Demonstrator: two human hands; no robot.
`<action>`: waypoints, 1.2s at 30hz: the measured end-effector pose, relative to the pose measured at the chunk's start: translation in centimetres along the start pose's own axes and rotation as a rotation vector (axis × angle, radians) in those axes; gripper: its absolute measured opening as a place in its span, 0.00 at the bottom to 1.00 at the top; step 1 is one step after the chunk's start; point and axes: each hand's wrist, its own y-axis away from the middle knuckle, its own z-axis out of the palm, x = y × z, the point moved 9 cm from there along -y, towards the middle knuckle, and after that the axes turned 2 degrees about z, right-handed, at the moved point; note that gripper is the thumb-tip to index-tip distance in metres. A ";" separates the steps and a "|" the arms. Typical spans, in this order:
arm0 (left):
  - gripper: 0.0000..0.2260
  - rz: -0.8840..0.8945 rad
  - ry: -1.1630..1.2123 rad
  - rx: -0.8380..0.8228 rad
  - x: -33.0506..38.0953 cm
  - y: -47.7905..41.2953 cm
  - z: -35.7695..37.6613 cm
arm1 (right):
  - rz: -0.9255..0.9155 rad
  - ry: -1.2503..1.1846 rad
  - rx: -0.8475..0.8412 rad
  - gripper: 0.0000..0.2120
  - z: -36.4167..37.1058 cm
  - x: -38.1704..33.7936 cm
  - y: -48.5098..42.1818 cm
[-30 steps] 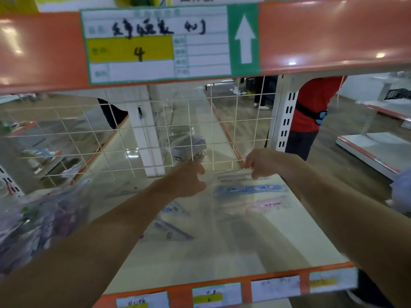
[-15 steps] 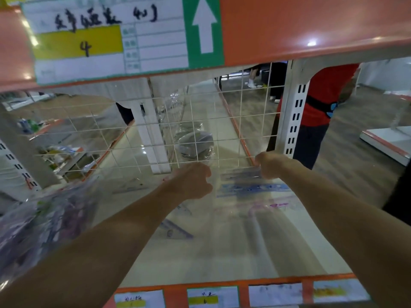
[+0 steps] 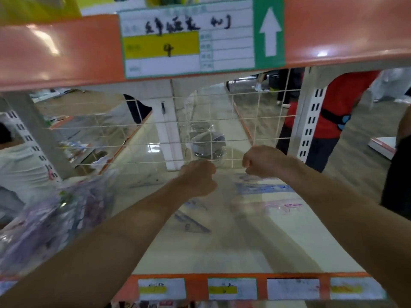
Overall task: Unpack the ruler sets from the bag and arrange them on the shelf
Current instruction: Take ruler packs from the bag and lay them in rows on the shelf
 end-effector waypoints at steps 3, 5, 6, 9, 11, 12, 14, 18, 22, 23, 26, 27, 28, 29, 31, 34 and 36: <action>0.17 -0.062 0.014 0.014 -2.5 1.6 -0.5 | -0.075 -0.031 0.029 0.12 -0.5 -4.0 0.3; 0.17 -0.095 0.009 0.022 -4.6 2.8 -0.9 | -0.118 -0.040 0.034 0.12 -0.6 -6.7 0.5; 0.17 -0.110 0.009 0.031 -5.8 3.5 -1.1 | -0.140 -0.046 0.036 0.12 -0.6 -8.1 0.6; 0.18 -0.171 0.040 0.053 -9.9 6.0 -1.7 | -0.216 -0.072 0.021 0.12 -0.3 -12.0 0.7; 0.18 -0.229 0.080 0.055 -12.9 7.8 -2.0 | -0.258 -0.093 0.007 0.12 -0.1 -14.4 0.8; 0.18 -0.258 0.094 0.058 -14.5 8.6 -2.1 | -0.272 -0.107 -0.004 0.11 0.1 -15.5 0.7; 0.17 -0.316 0.085 0.061 -17.3 10.4 -2.7 | -0.290 -0.146 -0.019 0.09 0.4 -17.6 0.6; 0.17 -0.414 0.093 0.075 -22.1 13.5 -4.1 | -0.353 -0.179 -0.048 0.11 1.1 -22.1 0.8; 0.17 -0.495 0.130 0.099 -25.5 16.5 -5.3 | -0.418 -0.188 -0.077 0.12 1.7 -26.9 1.4; 0.18 -0.511 0.126 0.110 -26.1 17.2 -5.5 | -0.426 -0.193 -0.082 0.13 2.0 -28.0 1.4; 0.18 -0.526 0.118 0.116 -27.3 18.8 -5.7 | -0.437 -0.213 -0.128 0.17 3.3 -31.1 1.5; 0.17 -0.520 0.110 0.110 -27.5 19.2 -5.7 | -0.439 -0.209 -0.147 0.18 3.8 -32.0 1.6; 0.17 -0.515 0.098 0.107 -27.6 19.5 -5.8 | -0.429 -0.199 -0.164 0.20 4.3 -32.8 1.6; 0.17 -0.519 0.091 0.105 -27.8 19.8 -5.8 | -0.415 -0.196 -0.165 0.22 4.7 -33.4 1.5; 0.17 -0.540 0.096 0.109 -28.3 20.4 -5.8 | -0.369 -0.232 -0.131 0.21 5.1 -34.4 0.6; 0.16 -0.561 0.095 0.105 -29.1 21.0 -5.5 | -0.309 -0.307 -0.123 0.18 6.1 -35.4 -0.9; 0.16 -0.577 0.117 0.100 -29.5 21.2 -5.2 | -0.289 -0.315 -0.138 0.17 6.8 -35.7 -1.3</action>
